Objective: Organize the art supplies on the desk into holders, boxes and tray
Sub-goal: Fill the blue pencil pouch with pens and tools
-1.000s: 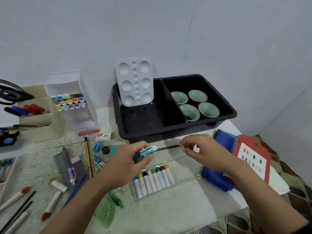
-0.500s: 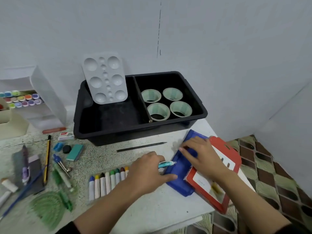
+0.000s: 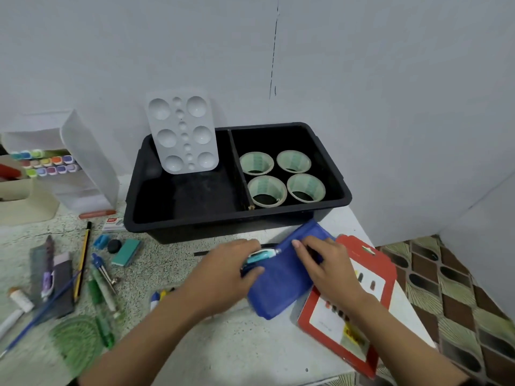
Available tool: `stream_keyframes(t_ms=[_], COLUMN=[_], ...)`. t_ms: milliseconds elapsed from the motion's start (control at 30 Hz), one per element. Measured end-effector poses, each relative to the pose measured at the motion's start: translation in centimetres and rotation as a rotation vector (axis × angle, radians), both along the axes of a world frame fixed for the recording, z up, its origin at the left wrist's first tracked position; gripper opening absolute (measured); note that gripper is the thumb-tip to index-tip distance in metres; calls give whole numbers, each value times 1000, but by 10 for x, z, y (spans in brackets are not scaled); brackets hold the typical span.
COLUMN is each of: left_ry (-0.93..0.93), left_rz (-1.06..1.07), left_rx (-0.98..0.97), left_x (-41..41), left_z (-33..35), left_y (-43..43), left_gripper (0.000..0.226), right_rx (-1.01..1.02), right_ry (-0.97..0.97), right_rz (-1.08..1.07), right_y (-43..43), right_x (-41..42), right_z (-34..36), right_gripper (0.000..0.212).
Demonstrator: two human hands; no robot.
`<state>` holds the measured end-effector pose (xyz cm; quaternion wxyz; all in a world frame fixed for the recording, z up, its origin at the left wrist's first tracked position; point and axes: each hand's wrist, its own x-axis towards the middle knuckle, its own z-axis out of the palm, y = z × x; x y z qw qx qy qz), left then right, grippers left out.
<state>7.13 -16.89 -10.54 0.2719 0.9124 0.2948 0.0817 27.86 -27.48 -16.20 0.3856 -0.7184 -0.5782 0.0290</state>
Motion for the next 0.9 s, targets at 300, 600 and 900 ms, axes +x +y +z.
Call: stream_keyframes(t_ms=[300,600,900], left_ry=[-56,-109,-171], left_rz=[-161,-129,99], left_rx=[67,262,297], left_x=[-71,-122,-170], left_z=[28,33,27], left_y=[28,50,54], left_gripper=[5,13,17], right_rx=[20,-97,-26], right_ry=[-29,167,135], right_rz=[83,244,574], right_y=[19,25,58], right_x=[-24,-36,-83], right_z=[0,15,42], right_gripper=[28,46,9])
